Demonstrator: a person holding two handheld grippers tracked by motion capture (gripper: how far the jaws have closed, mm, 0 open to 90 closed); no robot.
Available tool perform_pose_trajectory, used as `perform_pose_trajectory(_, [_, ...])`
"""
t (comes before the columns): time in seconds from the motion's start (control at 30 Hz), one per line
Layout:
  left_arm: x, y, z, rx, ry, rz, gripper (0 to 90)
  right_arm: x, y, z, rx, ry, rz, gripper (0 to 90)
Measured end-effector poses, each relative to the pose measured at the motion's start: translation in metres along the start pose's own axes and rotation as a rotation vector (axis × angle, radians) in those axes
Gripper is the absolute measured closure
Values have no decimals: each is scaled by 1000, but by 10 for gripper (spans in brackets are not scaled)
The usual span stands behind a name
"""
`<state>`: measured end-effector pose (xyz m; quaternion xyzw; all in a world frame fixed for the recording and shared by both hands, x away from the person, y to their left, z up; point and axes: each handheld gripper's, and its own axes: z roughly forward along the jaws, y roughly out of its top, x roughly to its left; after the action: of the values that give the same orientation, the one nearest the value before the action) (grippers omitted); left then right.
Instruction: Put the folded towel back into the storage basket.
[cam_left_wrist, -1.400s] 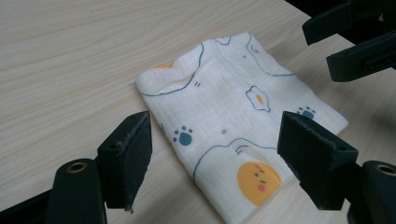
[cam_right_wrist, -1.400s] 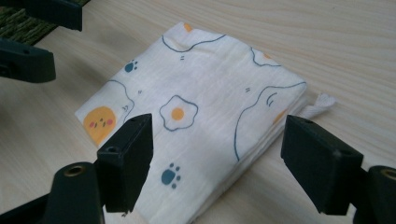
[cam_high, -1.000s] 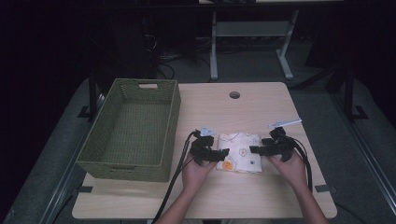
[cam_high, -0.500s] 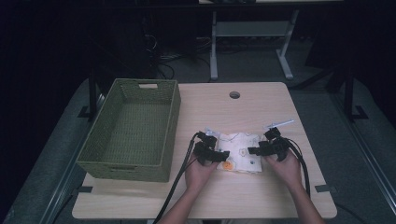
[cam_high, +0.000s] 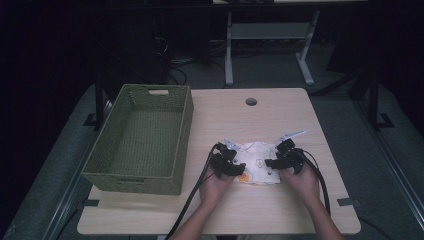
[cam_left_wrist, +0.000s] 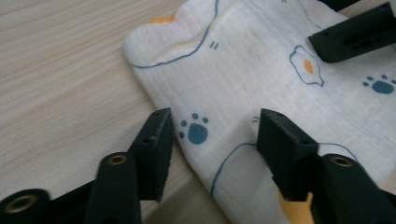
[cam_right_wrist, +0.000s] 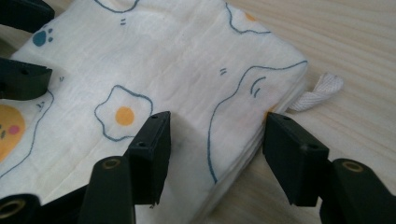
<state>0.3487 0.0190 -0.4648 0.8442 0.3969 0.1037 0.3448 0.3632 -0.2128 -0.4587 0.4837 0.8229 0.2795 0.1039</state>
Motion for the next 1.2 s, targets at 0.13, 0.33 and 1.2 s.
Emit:
perform_pose_trajectory(0.13, [-2, 1, 0, 5, -17, 8, 579, 2, 2, 0, -1, 3, 4, 528])
perform_pose_trajectory(0.33, [0, 4, 2, 21, -65, 2, 749, 3, 3, 3, -15, 52, 30, 703])
perform_pose_trajectory(1.2, [16, 14, -26, -28, -113, -67, 825, -13, 6, -13, -110, 301, 214, 827])
